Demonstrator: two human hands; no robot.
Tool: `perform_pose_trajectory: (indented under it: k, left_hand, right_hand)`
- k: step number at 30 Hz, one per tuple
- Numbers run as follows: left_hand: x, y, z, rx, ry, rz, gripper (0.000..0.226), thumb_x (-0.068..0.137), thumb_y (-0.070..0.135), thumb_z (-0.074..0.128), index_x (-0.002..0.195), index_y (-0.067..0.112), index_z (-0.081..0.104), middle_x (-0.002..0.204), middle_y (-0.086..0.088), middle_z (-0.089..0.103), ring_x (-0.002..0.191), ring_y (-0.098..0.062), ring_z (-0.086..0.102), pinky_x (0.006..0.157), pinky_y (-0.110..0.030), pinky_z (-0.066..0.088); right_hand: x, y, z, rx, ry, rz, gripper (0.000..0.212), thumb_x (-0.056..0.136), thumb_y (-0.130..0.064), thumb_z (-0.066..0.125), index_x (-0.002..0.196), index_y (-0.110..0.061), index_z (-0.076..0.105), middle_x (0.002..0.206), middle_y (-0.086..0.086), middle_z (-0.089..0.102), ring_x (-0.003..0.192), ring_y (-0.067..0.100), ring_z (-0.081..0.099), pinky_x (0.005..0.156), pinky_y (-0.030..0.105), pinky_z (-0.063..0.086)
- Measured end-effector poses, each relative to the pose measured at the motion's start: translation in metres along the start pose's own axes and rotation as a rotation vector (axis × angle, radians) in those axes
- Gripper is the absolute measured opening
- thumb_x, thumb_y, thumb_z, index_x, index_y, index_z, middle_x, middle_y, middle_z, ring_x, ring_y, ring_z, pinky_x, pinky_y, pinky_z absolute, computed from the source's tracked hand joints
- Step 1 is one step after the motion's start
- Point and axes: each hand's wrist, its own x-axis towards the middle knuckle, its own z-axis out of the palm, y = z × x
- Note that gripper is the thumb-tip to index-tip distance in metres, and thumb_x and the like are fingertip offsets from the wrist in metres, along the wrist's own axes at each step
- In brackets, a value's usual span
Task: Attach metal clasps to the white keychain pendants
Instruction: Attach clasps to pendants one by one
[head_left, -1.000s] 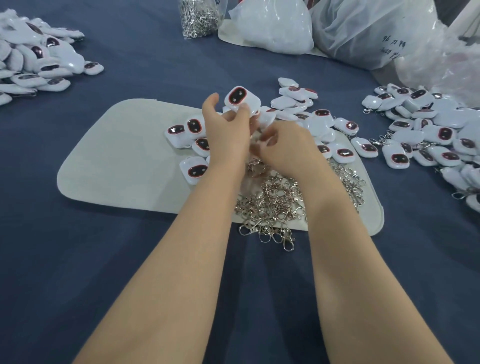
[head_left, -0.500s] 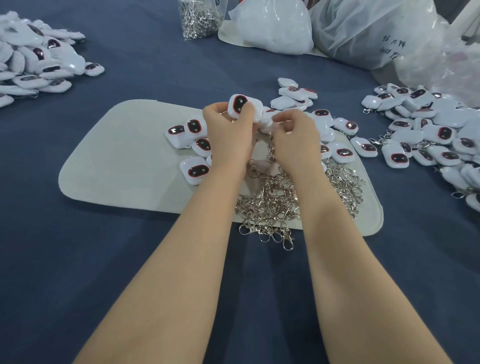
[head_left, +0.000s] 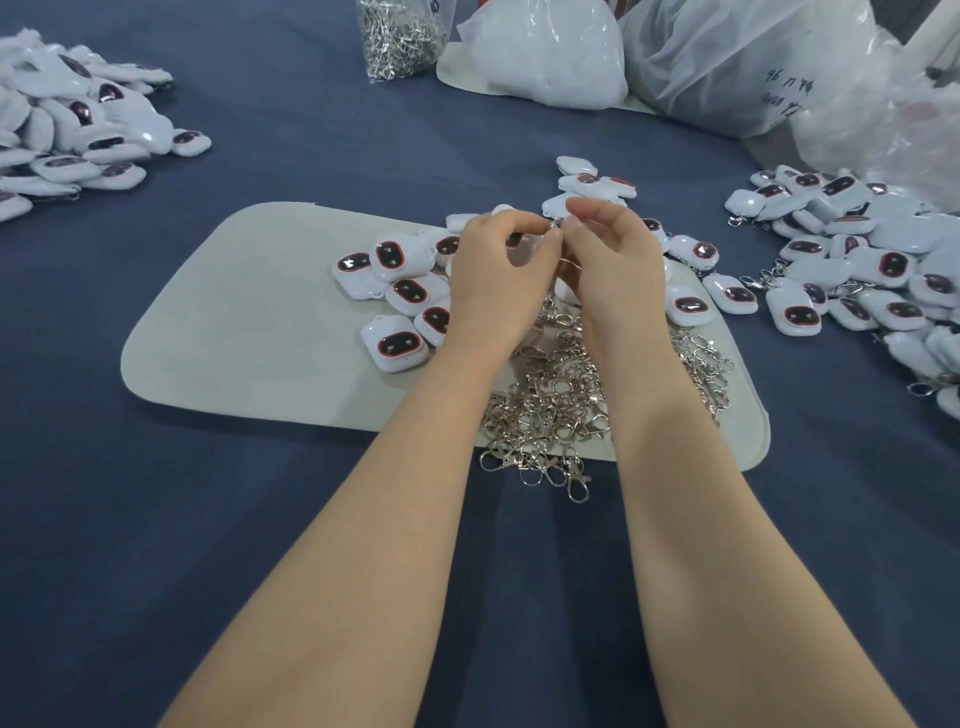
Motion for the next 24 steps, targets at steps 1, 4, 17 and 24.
perform_pose_trajectory:
  k: [1, 4, 17, 24]
  left_hand:
    - [0.0013, -0.0008, -0.0002, 0.011, 0.000, 0.008, 0.005, 0.089, 0.018, 0.060, 0.089, 0.020, 0.065, 0.093, 0.008, 0.061, 0.087, -0.008, 0.053, 0.075, -0.015, 0.042]
    - [0.0043, -0.0015, -0.0017, 0.043, 0.018, 0.021, 0.010, 0.091, 0.013, 0.056, 0.089, 0.014, 0.066, 0.099, -0.004, 0.065, 0.091, -0.012, 0.055, 0.076, -0.018, 0.039]
    - [0.0057, -0.0007, -0.0023, 0.070, 0.074, -0.017, 0.012, 0.094, 0.015, 0.053, 0.091, 0.011, 0.064, 0.111, -0.011, 0.060, 0.099, -0.017, 0.055, 0.088, -0.026, 0.044]
    - [0.0045, -0.0001, -0.0038, 0.102, 0.079, 0.007, 0.013, 0.094, 0.014, 0.052, 0.091, 0.010, 0.064, 0.111, -0.009, 0.059, 0.098, -0.014, 0.052, 0.080, -0.015, 0.036]
  right_hand:
    - [0.0006, 0.0007, -0.0002, -0.017, 0.002, -0.016, 0.018, 0.091, 0.002, 0.052, 0.089, -0.015, 0.059, 0.076, 0.002, 0.062, 0.063, 0.011, 0.061, 0.058, 0.019, 0.050]
    - [0.0018, 0.0022, 0.0010, -0.071, -0.007, -0.067, 0.014, 0.091, 0.003, 0.052, 0.093, -0.010, 0.058, 0.077, 0.004, 0.063, 0.069, 0.017, 0.062, 0.070, 0.026, 0.053]
    - [-0.0026, 0.0046, 0.0034, -0.401, -0.032, -0.213, 0.019, 0.087, -0.005, 0.058, 0.081, -0.023, 0.060, 0.078, -0.010, 0.063, 0.074, 0.004, 0.059, 0.073, 0.020, 0.048]
    - [-0.0057, 0.0043, 0.0053, -0.466, -0.004, -0.286, 0.011, 0.088, -0.009, 0.059, 0.085, -0.018, 0.062, 0.077, -0.016, 0.061, 0.073, -0.002, 0.058, 0.071, 0.008, 0.045]
